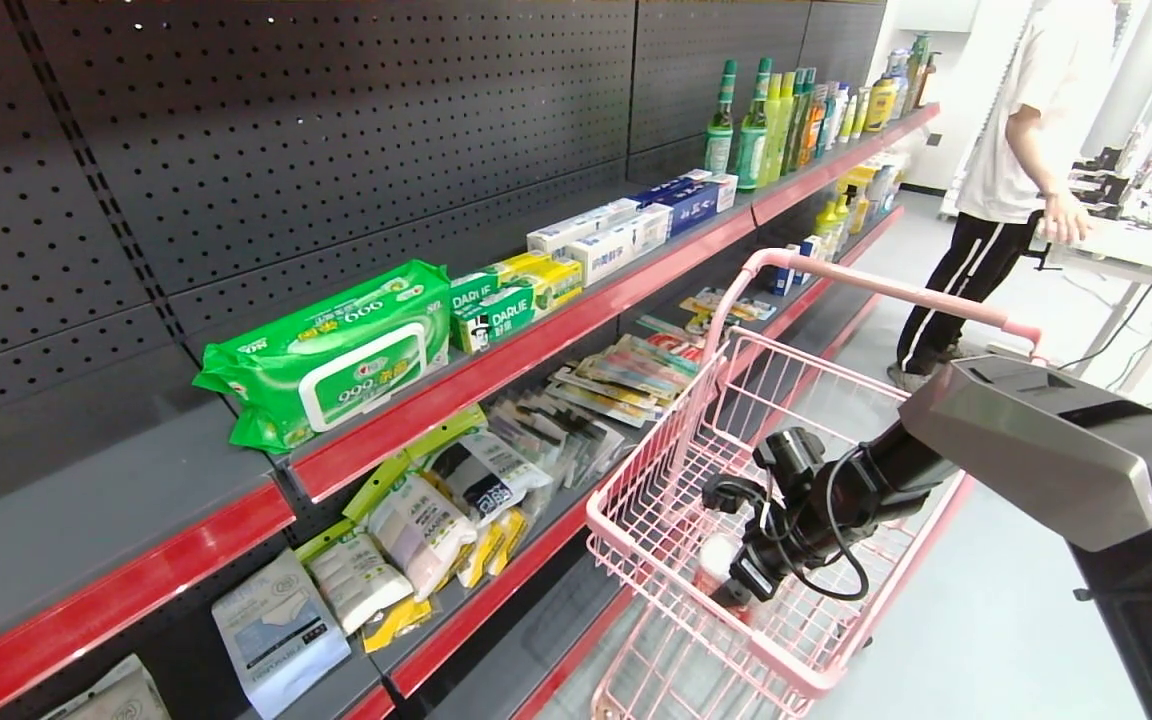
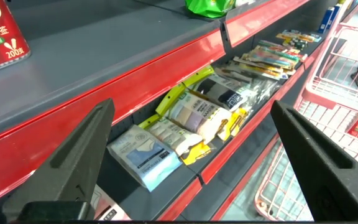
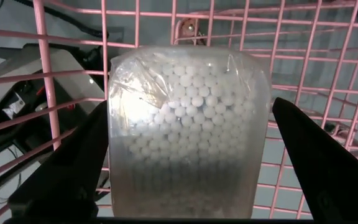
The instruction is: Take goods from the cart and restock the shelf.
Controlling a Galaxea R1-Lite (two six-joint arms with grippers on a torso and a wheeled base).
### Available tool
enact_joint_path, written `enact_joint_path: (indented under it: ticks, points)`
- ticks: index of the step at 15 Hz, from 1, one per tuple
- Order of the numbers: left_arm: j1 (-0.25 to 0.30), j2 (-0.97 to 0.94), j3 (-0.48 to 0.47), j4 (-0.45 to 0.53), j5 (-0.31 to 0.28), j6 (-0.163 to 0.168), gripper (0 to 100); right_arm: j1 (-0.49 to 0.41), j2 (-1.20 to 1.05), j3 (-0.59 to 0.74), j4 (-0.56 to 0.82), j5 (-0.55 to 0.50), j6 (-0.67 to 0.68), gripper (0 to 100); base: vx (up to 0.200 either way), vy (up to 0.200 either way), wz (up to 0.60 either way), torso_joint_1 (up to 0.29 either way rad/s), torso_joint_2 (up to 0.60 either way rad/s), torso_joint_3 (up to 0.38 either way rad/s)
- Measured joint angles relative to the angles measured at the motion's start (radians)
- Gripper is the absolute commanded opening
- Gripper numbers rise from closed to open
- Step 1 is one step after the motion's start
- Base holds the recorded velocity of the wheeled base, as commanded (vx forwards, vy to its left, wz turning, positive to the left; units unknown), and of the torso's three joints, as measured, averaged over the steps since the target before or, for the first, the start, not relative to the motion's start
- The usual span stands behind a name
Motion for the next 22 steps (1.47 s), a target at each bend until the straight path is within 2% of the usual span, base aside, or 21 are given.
enact_joint_path:
  ticks: [3,4,14,17,22]
  points:
    - [0.000,0.000,0.000,0.000,0.000,0.000,100,0.001,0.001,-0.001,0.002,-0.001,0.000,100,0.000,0.000,0.00,0.000,0.00,0.000]
    - [0.000,0.000,0.000,0.000,0.000,0.000,100,0.001,0.001,-0.001,0.003,-0.001,0.000,0,0.000,0.000,0.00,0.000,0.00,0.000]
    - [0.000,0.000,0.000,0.000,0.000,0.000,100,0.000,-0.017,0.006,0.012,-0.025,0.029,0,0.000,0.000,0.00,0.000,0.00,0.000]
    - [0.000,0.000,0.000,0.000,0.000,0.000,100,-0.005,-0.108,0.000,0.035,-0.070,0.148,0,0.000,0.000,0.00,0.000,0.00,0.000]
    - [0.000,0.000,0.000,0.000,0.000,0.000,100,-0.039,-0.336,0.026,0.146,-0.152,0.230,0,0.000,0.000,0.00,0.000,0.00,0.000]
